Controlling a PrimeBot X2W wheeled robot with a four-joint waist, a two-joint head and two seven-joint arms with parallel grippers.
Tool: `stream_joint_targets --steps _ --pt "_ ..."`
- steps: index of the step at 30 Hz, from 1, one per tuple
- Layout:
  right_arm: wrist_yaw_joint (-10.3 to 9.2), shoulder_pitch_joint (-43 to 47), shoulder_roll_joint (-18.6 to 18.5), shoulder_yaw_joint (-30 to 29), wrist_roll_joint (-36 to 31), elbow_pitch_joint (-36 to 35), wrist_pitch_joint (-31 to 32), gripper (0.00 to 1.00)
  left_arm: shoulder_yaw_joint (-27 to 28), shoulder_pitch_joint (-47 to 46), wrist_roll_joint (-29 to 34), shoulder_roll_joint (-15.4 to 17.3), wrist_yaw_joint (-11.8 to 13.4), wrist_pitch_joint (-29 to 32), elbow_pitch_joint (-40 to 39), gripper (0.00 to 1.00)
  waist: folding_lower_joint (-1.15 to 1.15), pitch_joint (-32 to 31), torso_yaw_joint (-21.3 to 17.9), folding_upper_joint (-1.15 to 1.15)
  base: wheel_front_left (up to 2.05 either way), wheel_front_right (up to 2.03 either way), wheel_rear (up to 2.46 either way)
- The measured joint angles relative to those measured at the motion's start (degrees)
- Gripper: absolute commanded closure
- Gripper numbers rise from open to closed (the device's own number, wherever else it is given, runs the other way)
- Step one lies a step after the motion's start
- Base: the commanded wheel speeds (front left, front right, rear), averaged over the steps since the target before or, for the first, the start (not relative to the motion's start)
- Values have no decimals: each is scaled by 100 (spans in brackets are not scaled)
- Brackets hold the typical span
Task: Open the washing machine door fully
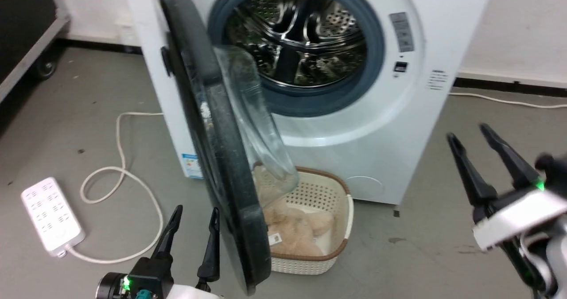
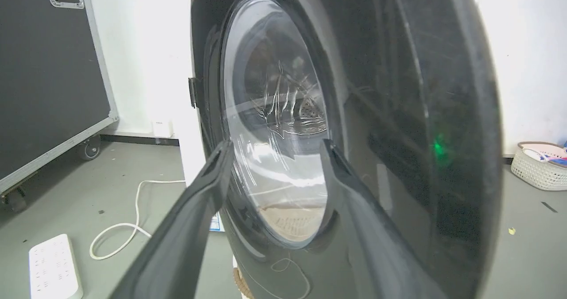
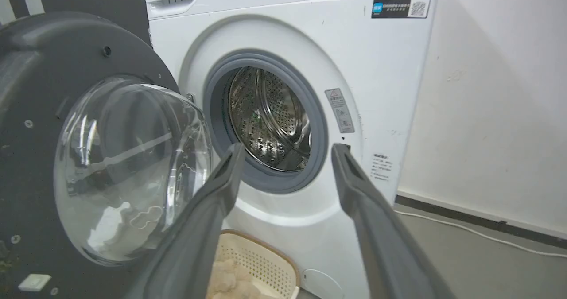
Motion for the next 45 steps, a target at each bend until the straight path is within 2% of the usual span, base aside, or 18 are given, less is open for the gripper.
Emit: stream_joint_targets --steps 3,8,11,15,24,25,26,29,33,39,45 --pt "0 399 286 -426 -995 -48 -359 0 58 18 1 -2 -29 0 -5 0 0 -24 -152 0 0 0 0" --pt "0 1375 1388 -1376 -2236 -372 -655 0 152 121 1 -12 -69 0 20 0 0 -23 -287 0 0 0 0" --pt "0 1892 1935 -1671 -2688 -506 -746 0 197 147 1 -18 -86 0 64 0 0 -3 -304 0 0 0 0" --pt "1 2314 2124 -1835 -2859 -519 -856 0 240 240 2 -22 -121 0 147 0 0 16 -306 0 0 0 0" --pt "1 2443 2135 -1897 -2729 -356 -990 0 374 329 3 -29 -166 0 227 0 0 31 -286 0 0 0 0" --pt "1 2442 2136 -1884 -2729 -335 -995 0 377 329 8 -31 -169 0 227 13 0 36 -281 0 0 0 0" --pt "1 2441 2137 -1880 -2729 -319 -996 0 372 329 13 -31 -172 0 224 100 0 41 -273 0 0 0 0" --pt "1 2436 2137 -1884 -2729 -288 -1011 0 381 326 63 -35 -226 0 146 100 0 49 -238 0 0 0 0" --pt "1 2423 2137 -1873 -2728 -275 -1013 0 587 311 94 -57 -134 1 -227 100 0 38 -212 0 0 0 0" --pt "1 2418 2139 -1880 -2721 -224 -1015 0 961 -59 54 -82 9 -1 -1424 100 0 -10 -161 0 0 0 0" --pt "1 2371 2140 -1852 -2719 -188 -1021 0 983 -903 166 -101 185 -5 -2688 100 0 -44 -132 0 0 0 0"
